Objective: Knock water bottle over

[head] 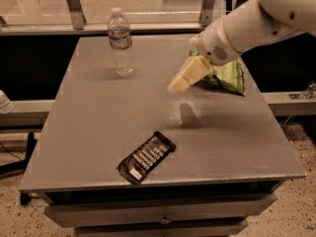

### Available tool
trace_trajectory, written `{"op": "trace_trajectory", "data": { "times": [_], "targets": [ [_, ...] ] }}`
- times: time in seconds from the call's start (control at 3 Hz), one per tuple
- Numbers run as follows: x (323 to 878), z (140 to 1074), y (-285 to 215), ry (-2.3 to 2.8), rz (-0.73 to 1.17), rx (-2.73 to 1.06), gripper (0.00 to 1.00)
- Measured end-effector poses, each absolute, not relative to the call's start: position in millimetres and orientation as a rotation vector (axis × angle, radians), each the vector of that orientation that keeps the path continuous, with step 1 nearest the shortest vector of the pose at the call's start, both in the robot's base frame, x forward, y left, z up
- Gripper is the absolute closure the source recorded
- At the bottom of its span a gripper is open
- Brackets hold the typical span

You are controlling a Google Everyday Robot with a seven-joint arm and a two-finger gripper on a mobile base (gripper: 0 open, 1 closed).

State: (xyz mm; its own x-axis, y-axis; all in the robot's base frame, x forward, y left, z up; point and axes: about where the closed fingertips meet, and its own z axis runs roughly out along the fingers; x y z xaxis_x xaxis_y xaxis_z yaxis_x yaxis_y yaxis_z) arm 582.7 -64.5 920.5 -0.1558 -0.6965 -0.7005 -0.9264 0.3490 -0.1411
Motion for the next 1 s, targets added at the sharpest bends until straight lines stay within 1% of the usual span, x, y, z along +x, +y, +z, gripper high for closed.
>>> {"op": "trace_trajectory", "data": {
  "times": [0.67, 1.0],
  "targets": [
    [655.4, 922.0, -0.4, 1.784, 0.617, -1.201, 0.00],
    [655.4, 922.0, -0.3, 1.784, 0.617, -1.201, 0.00]
  ]
}}
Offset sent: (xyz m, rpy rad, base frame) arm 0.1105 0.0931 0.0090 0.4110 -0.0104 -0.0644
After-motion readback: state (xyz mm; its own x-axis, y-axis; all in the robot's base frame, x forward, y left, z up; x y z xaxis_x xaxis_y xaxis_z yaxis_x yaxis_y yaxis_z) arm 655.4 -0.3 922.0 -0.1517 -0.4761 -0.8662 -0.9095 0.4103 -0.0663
